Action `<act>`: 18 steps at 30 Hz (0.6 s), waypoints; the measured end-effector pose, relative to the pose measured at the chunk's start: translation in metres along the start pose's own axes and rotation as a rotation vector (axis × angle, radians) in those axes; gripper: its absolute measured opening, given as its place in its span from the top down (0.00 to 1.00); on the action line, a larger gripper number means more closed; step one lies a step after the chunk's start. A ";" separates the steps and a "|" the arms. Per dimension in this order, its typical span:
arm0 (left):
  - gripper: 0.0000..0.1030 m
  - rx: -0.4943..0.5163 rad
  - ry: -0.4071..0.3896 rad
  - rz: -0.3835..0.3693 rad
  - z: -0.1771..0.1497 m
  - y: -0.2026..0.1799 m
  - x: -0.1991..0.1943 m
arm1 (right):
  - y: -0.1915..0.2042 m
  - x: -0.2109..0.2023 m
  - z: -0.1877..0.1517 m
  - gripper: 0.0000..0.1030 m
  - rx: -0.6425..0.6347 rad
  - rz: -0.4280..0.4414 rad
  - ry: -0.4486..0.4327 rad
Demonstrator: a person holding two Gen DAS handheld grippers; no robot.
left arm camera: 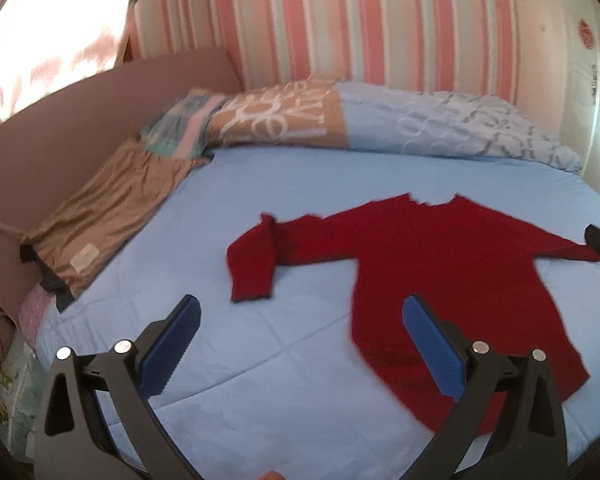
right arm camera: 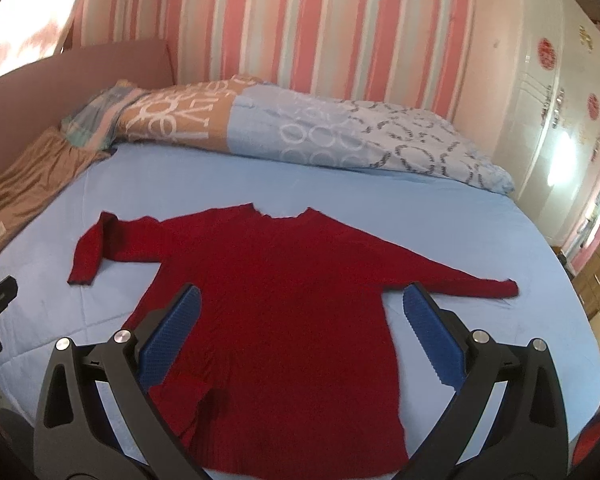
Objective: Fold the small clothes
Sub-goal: 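Reach the left tool to the sweater's sleeve cuff and close on it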
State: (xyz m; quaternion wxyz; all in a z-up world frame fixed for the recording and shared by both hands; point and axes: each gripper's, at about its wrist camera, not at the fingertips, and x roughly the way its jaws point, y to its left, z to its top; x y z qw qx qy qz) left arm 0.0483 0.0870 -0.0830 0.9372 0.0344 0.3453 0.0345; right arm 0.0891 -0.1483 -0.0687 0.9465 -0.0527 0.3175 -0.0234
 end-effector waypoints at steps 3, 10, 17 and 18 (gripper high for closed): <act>0.02 -0.049 0.101 -0.010 -0.001 0.020 0.037 | 0.013 0.026 0.005 0.03 -0.030 0.007 0.019; 0.02 -0.052 0.097 0.055 0.005 0.046 0.114 | 0.035 0.092 0.020 0.03 -0.087 0.023 0.038; 0.02 -0.017 0.117 0.053 0.018 0.040 0.181 | 0.046 0.155 0.030 0.03 -0.084 0.034 0.045; 0.02 -0.018 0.109 0.045 0.016 0.040 0.186 | 0.048 0.164 0.031 0.03 -0.083 0.035 0.045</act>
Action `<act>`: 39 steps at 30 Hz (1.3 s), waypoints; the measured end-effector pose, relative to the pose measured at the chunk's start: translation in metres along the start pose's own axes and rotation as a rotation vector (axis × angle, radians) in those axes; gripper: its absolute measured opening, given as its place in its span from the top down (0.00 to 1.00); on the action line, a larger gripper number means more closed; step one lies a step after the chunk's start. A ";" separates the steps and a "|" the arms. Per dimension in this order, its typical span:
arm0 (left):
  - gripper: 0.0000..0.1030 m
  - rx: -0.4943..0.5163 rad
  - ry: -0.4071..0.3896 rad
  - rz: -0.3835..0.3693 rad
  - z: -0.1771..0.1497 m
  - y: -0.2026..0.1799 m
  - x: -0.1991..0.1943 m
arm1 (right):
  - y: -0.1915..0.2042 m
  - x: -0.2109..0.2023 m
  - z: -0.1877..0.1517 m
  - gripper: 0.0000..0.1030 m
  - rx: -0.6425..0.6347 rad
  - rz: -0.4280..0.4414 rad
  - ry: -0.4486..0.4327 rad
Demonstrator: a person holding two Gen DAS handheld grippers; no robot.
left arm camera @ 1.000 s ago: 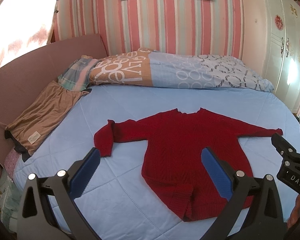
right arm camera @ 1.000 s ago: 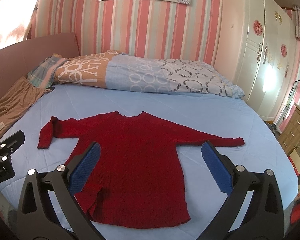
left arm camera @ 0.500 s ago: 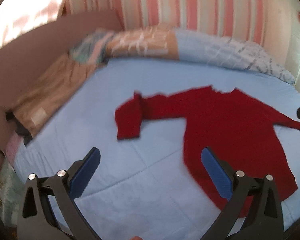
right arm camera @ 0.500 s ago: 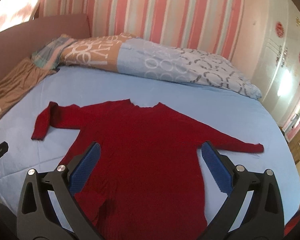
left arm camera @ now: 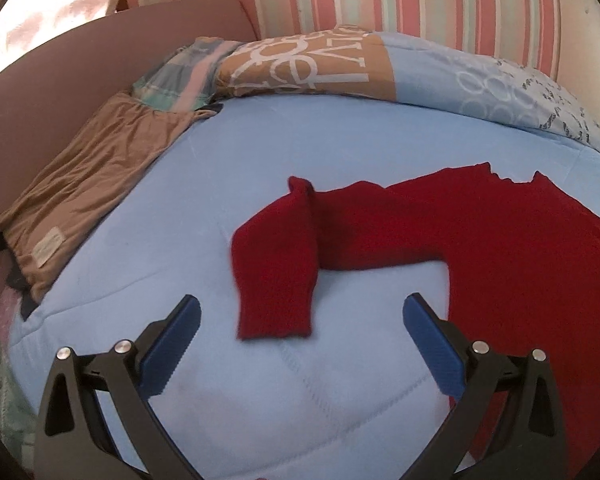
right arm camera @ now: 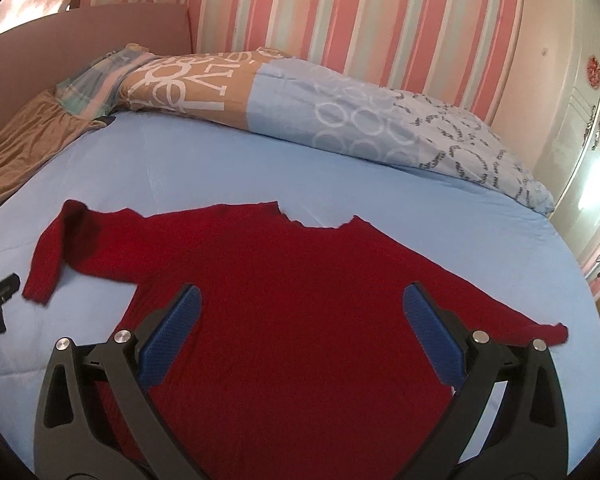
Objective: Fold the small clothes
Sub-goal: 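Reach the left tool to the sweater's sleeve cuff and close on it, then carry the held sleeve across the sweater body with the left tool and release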
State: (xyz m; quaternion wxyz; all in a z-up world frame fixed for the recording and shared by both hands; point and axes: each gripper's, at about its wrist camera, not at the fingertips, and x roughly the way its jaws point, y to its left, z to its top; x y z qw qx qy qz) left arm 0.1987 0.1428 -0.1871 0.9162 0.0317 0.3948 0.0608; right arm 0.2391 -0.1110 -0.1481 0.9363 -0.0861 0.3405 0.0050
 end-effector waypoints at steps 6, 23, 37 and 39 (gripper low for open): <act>0.02 -0.020 0.047 -0.029 -0.014 0.003 0.043 | 0.002 0.036 0.000 0.03 -0.016 -0.012 0.033; 0.63 0.042 0.197 0.047 -0.015 0.015 0.113 | 0.001 0.062 -0.013 0.03 -0.066 -0.041 0.074; 0.84 -0.074 0.199 -0.101 0.001 0.043 0.108 | 0.000 0.063 -0.008 0.03 -0.056 -0.029 0.066; 0.84 -0.091 0.181 -0.122 0.008 0.045 0.102 | 0.000 0.064 -0.008 0.03 -0.055 -0.030 0.068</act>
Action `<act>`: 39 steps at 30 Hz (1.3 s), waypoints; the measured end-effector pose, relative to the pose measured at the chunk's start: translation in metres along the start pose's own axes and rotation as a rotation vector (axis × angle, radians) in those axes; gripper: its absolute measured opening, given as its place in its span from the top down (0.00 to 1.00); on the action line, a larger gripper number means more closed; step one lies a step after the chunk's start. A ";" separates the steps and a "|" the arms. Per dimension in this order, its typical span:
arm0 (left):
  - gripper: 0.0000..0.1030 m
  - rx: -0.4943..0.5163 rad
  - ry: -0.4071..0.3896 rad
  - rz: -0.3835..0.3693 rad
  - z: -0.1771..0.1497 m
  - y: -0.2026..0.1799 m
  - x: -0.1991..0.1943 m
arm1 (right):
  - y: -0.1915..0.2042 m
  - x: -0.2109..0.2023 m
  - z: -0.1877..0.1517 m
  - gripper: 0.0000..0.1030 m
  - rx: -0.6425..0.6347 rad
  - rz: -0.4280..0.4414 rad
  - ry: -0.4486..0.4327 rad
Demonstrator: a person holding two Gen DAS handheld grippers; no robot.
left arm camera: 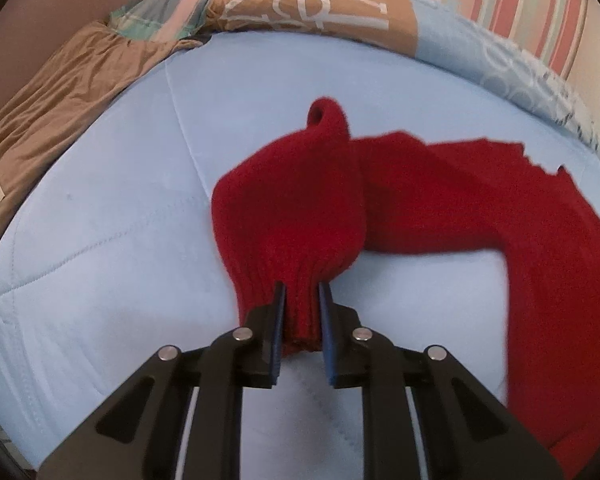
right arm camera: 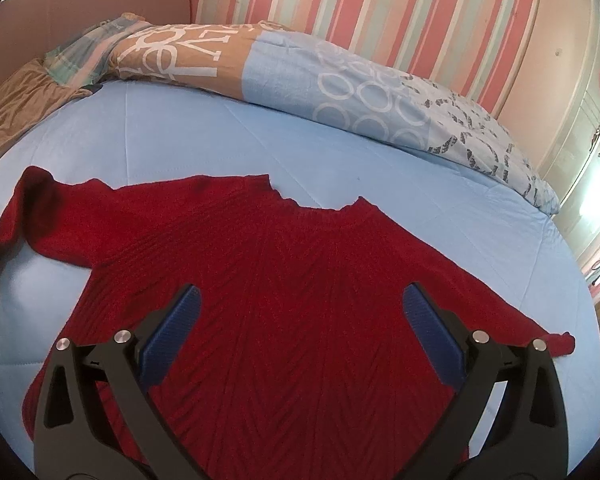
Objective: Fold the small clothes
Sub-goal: 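Carry the held sleeve across the sweater body with the left tool and release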
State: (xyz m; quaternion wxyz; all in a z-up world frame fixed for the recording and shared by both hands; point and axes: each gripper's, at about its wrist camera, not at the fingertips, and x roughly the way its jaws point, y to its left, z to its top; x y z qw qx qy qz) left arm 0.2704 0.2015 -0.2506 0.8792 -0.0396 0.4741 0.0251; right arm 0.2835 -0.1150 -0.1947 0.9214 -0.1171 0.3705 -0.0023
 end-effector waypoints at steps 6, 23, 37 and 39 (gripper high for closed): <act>0.85 -0.047 -0.070 -0.194 0.036 -0.029 -0.020 | -0.002 0.002 -0.001 0.03 -0.010 -0.008 -0.006; 0.84 0.134 0.022 -0.669 0.088 -0.291 0.032 | -0.120 0.007 -0.022 0.03 0.144 -0.151 0.008; 0.29 0.233 0.062 -0.426 0.020 -0.253 0.034 | -0.120 0.043 -0.031 0.04 0.143 -0.075 0.081; 0.30 0.234 0.051 -0.392 0.021 -0.242 0.036 | -0.109 0.048 -0.029 0.08 0.121 -0.039 0.089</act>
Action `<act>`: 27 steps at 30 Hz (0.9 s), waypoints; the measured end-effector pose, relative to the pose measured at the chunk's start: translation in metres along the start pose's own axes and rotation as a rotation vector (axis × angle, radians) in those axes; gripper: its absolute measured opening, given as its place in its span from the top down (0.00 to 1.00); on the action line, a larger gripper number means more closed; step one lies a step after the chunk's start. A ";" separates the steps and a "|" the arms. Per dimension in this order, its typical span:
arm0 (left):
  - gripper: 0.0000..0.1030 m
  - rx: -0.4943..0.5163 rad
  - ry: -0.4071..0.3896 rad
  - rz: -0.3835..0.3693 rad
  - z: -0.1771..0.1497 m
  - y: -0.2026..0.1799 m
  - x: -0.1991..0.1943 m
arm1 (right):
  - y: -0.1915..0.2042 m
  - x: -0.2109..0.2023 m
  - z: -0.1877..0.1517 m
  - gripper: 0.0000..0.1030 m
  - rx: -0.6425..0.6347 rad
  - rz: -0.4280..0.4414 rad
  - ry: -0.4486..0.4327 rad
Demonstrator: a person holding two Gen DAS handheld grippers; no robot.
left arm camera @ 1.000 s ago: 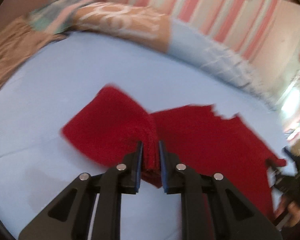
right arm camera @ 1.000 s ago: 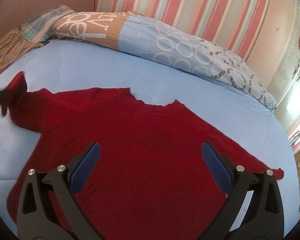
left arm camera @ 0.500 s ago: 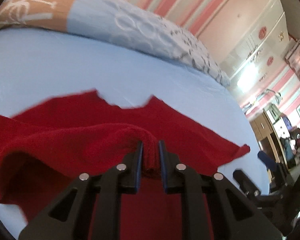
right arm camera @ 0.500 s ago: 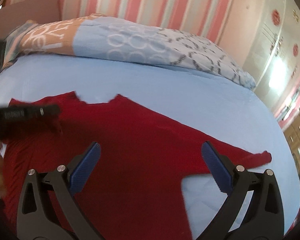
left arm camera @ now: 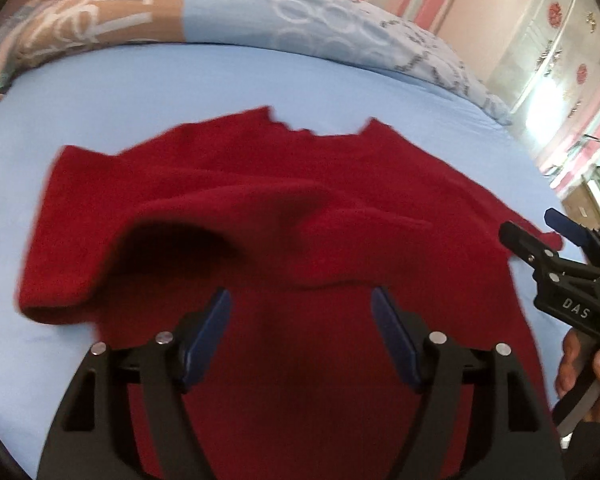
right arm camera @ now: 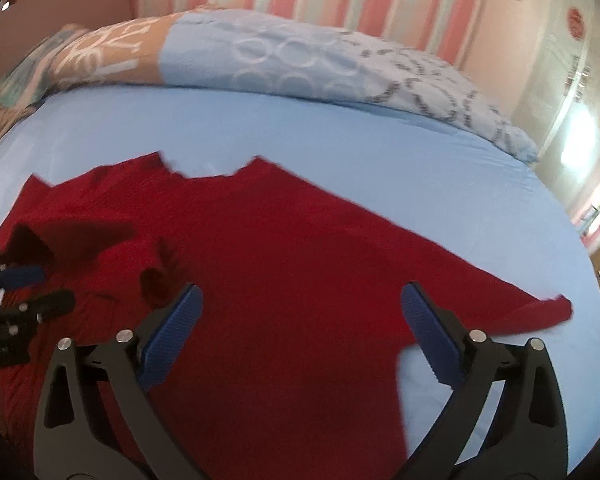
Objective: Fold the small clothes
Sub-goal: 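Carry the held sleeve across the sweater body with the left tool and release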
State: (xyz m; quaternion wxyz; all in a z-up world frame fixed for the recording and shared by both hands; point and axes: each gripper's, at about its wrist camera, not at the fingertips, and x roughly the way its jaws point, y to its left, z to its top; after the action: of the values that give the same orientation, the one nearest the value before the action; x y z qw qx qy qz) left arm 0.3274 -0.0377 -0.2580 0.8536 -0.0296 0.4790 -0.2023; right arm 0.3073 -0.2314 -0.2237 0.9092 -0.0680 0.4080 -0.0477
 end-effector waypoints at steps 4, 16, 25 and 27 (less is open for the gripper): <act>0.30 -0.012 -0.022 0.060 0.006 0.026 -0.005 | 0.023 0.010 0.008 0.13 -0.036 0.091 0.026; 0.30 0.015 -0.046 0.104 0.017 0.042 -0.011 | 0.070 0.046 0.009 0.53 -0.043 0.324 0.154; 0.30 -0.036 -0.095 0.105 0.013 0.054 -0.034 | 0.043 0.022 0.038 0.87 -0.063 0.283 -0.046; 0.30 -0.030 -0.123 0.143 0.013 0.055 -0.041 | 0.032 0.007 0.043 0.87 -0.083 0.207 -0.135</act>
State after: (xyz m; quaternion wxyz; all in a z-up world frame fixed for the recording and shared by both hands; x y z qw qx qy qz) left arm 0.3368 0.0266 -0.2316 0.8932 -0.0205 0.4294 -0.1317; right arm 0.3453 -0.1971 -0.2053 0.9310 -0.0662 0.3524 0.0678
